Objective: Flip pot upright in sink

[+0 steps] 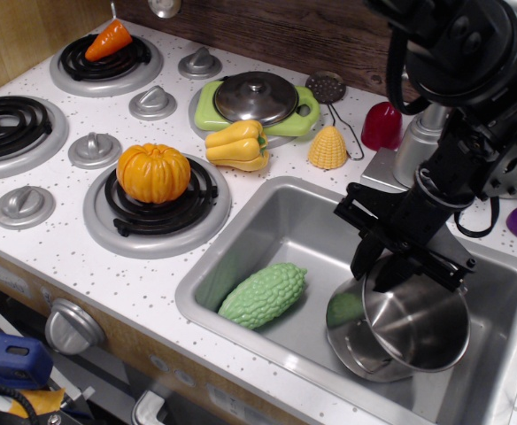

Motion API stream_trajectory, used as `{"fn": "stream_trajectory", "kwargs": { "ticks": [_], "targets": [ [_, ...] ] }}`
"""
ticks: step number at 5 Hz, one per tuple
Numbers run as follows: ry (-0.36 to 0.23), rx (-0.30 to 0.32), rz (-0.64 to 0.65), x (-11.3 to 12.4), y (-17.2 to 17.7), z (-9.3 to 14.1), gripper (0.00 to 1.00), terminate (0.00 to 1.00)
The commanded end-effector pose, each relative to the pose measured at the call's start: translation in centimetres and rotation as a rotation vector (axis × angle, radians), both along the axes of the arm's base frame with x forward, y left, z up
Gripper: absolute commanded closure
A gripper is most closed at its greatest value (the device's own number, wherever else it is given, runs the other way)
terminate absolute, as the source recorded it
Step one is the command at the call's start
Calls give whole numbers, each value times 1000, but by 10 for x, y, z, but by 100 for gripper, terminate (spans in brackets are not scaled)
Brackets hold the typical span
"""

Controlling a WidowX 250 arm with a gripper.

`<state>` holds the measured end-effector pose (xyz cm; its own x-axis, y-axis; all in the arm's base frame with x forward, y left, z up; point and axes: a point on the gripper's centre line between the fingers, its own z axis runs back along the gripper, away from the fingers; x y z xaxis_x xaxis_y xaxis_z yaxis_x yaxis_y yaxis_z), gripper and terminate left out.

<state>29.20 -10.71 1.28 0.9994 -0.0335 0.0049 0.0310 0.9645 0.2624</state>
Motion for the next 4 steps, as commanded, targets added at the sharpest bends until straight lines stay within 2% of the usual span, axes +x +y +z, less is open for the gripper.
{"fn": "stream_trajectory", "kwargs": {
  "ticks": [1, 3, 4],
  "targets": [
    [-73, -36, -7, 7, -6, 24, 0, 0],
    [-73, -36, -7, 7, -6, 24, 0, 0],
    [-73, -36, -7, 7, -6, 24, 0, 100]
  ]
}}
